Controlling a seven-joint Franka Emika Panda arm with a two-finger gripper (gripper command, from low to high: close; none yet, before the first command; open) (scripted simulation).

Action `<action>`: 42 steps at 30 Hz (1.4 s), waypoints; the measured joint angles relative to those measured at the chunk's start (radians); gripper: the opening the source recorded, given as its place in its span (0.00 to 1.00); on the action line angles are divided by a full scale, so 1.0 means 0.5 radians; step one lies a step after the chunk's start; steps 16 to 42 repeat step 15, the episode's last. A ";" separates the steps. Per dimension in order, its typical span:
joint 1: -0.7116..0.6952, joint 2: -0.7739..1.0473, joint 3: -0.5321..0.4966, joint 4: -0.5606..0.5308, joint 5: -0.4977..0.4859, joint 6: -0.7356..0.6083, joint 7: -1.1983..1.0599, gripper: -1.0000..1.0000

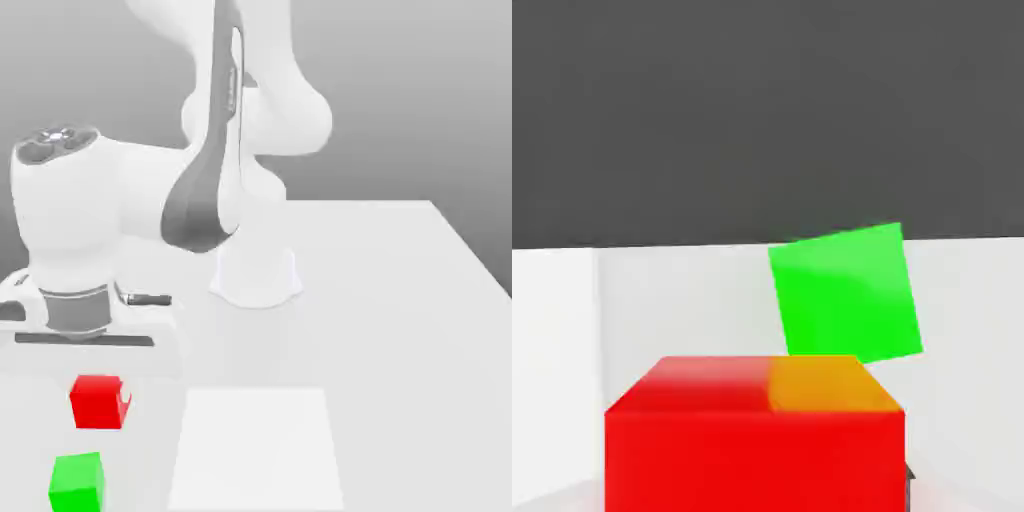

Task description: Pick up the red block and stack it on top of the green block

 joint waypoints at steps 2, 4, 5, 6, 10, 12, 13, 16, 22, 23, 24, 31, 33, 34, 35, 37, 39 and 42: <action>-0.029 0.115 0.022 0.059 0.056 0.055 -0.054 0.00; -0.055 0.252 0.054 0.080 0.114 0.168 -0.097 0.00; -0.069 0.312 0.071 0.085 0.139 0.221 -0.116 1.00; -0.069 0.312 0.071 0.085 0.139 0.221 -0.116 1.00; -0.069 0.312 0.071 0.085 0.139 0.221 -0.116 1.00; -0.072 0.321 0.073 0.088 0.141 0.229 -0.118 1.00; -0.063 0.275 0.061 0.085 0.121 0.187 -0.104 1.00; -0.045 0.151 0.035 0.079 0.067 0.072 -0.065 1.00; -0.045 0.151 0.035 0.079 0.067 0.072 -0.065 1.00; -0.045 0.151 0.035 0.079 0.067 0.072 -0.065 1.00; -0.045 0.151 0.035 0.079 0.067 0.072 -0.065 1.00; -0.045 0.151 0.035 0.079 0.067 0.072 -0.065 1.00; -0.045 0.151 0.035 0.079 0.067 0.072 -0.065 1.00; -0.045 0.151 0.035 0.079 0.067 0.072 -0.065 1.00; -0.045 0.151 0.035 0.079 0.067 0.072 -0.065 1.00; -0.045 0.151 0.035 0.079 0.067 0.072 -0.065 1.00; -0.045 0.151 0.035 0.079 0.067 0.072 -0.065 1.00; -0.045 0.151 0.035 0.079 0.067 0.072 -0.065 1.00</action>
